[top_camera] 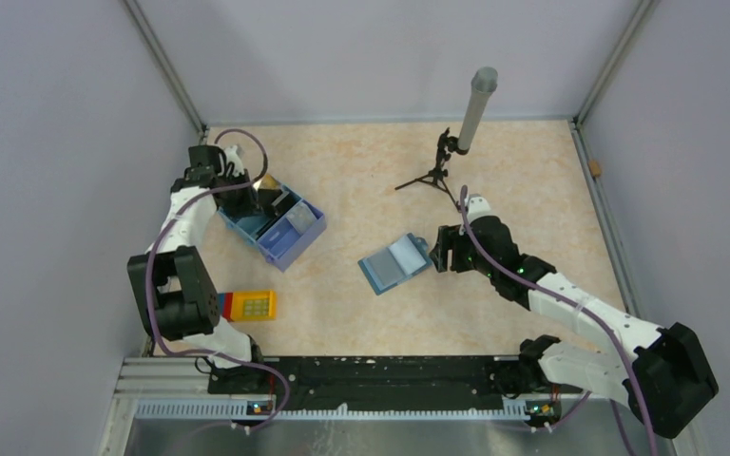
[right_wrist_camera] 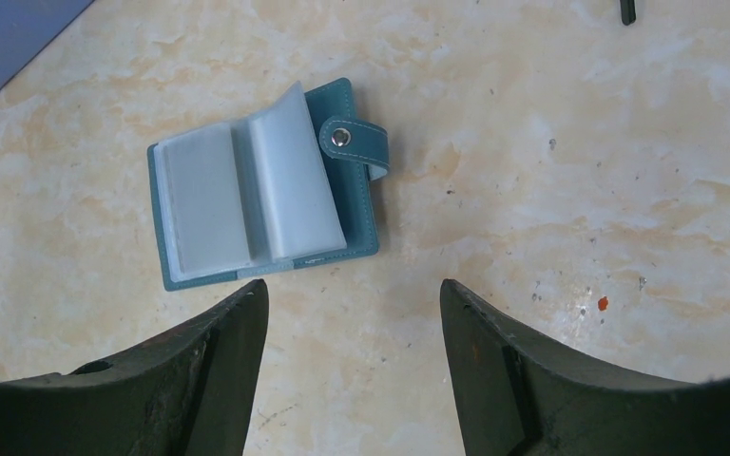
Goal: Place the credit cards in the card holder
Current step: Pick up the credit card from the storage box, then insert the credit card into the card holder.
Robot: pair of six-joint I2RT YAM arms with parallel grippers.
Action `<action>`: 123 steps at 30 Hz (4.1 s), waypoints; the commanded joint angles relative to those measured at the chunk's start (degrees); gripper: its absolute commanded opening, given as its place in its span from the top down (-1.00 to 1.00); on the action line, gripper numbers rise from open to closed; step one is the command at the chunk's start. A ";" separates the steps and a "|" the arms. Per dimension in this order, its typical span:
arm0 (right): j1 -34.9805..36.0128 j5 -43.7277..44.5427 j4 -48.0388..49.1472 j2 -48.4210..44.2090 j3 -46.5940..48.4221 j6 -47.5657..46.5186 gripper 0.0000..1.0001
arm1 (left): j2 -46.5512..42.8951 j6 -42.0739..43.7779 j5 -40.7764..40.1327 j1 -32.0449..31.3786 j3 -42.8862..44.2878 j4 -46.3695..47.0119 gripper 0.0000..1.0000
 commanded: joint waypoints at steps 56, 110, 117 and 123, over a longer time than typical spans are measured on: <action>-0.61 -4.23 2.63 3.11 3.33 0.39 -0.29 | -18.24 -5.58 -3.84 2.37 -10.63 9.39 1.00; -0.45 -43.94 28.62 9.29 7.99 13.99 -0.42 | -32.42 -41.08 35.15 -29.48 -30.97 49.73 1.00; -0.27 -47.57 32.82 11.18 7.94 16.83 -0.19 | -31.35 -41.94 33.48 -32.12 -31.80 51.74 1.00; -0.26 -47.14 33.85 11.65 7.43 17.78 0.96 | -30.18 -41.92 30.25 -33.71 -33.15 52.42 0.99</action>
